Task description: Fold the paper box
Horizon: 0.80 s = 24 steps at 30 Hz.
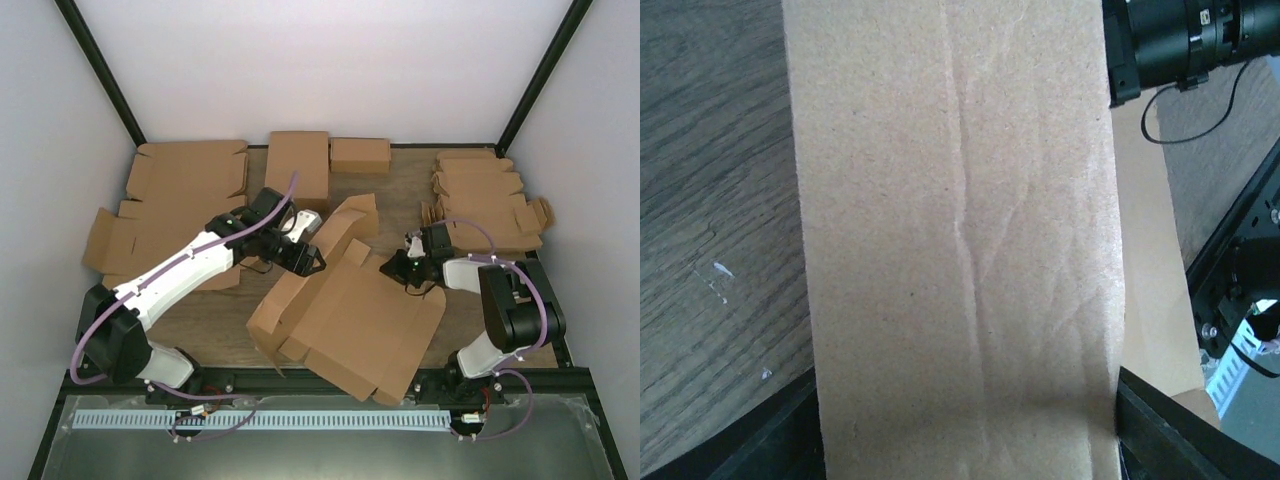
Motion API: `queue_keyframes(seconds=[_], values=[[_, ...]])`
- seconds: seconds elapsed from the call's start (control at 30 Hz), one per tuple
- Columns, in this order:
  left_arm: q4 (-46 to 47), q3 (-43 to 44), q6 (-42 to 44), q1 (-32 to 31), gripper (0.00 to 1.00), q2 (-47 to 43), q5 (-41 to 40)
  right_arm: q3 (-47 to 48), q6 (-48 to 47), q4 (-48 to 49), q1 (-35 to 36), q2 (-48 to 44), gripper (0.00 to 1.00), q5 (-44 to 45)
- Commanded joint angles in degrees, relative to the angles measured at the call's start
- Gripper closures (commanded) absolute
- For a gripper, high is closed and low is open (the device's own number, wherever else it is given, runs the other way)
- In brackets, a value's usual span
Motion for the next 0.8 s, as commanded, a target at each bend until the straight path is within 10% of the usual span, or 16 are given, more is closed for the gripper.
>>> queue_keyframes(seconds=[0.0,0.77], values=[[-0.03,0.84,2.82,-1.54,0.32,-1.72,1.33,2.5,-2.72,1.76,-0.51,0.58,0.9,-0.62],[-1.92,2.53,3.72,-2.64,0.33,-1.65,-5.8,-3.25,-17.13,33.74,-0.6,-9.52,0.37,6.33]])
